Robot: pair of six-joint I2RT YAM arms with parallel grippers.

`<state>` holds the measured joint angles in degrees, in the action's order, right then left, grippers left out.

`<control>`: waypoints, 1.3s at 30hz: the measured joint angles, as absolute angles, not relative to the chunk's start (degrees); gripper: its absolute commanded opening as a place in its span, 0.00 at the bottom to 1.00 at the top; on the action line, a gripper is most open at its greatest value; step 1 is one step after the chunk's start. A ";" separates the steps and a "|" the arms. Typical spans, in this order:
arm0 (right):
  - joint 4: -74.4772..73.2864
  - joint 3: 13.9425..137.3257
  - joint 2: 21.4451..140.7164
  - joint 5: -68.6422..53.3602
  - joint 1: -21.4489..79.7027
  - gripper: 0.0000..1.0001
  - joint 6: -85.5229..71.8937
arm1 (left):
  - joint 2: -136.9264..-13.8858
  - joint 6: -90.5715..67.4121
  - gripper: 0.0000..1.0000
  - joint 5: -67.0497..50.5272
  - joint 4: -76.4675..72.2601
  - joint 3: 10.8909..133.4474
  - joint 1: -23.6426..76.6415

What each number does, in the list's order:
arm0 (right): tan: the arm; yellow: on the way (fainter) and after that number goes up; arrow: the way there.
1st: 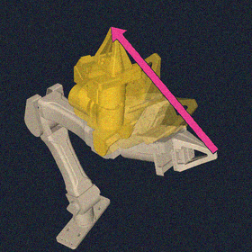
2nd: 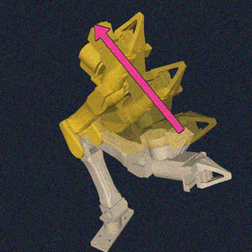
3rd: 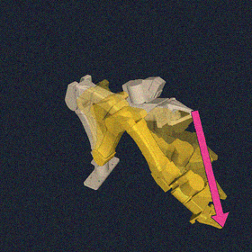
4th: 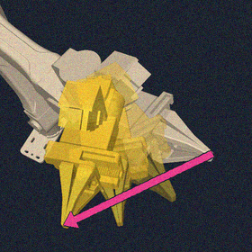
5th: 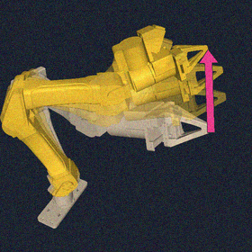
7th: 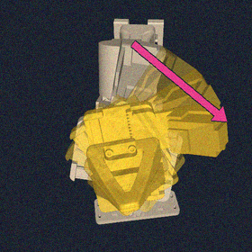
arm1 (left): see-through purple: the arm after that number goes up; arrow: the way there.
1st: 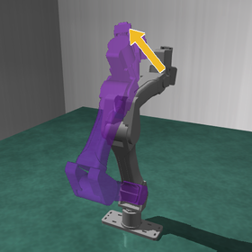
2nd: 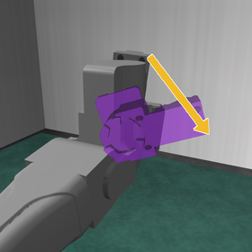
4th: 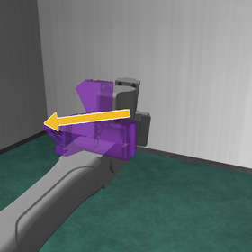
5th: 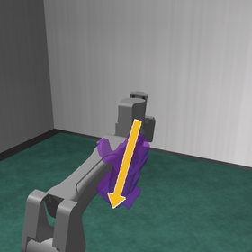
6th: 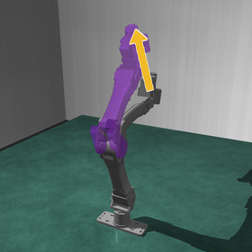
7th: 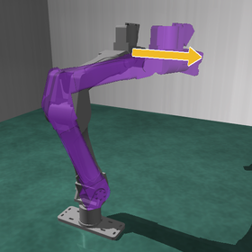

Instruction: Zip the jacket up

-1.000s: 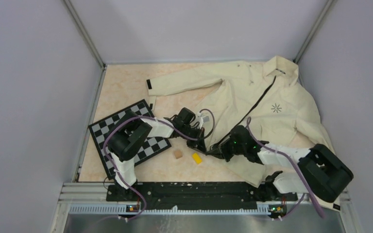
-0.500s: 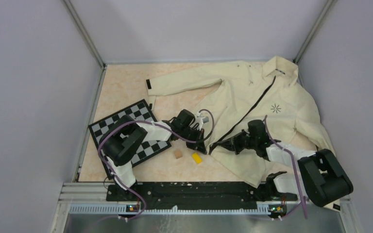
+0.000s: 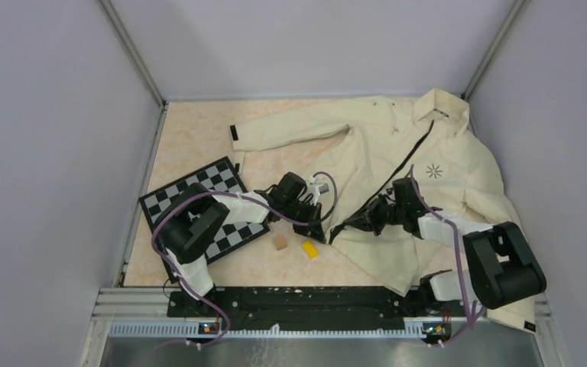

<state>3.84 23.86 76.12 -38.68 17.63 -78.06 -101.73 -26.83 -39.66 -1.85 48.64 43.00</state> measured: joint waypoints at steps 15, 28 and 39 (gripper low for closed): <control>-2.09 27.03 59.16 -31.24 14.11 0.76 -41.01 | -101.89 -25.52 0.00 -42.06 -0.49 48.31 43.03; 16.40 13.10 56.40 -34.94 15.55 0.47 -33.23 | -106.08 -24.10 0.00 -47.27 2.48 51.13 43.00; 27.05 10.13 64.86 -37.80 21.39 0.51 -32.80 | -106.63 -23.00 0.00 -49.15 4.56 52.45 43.00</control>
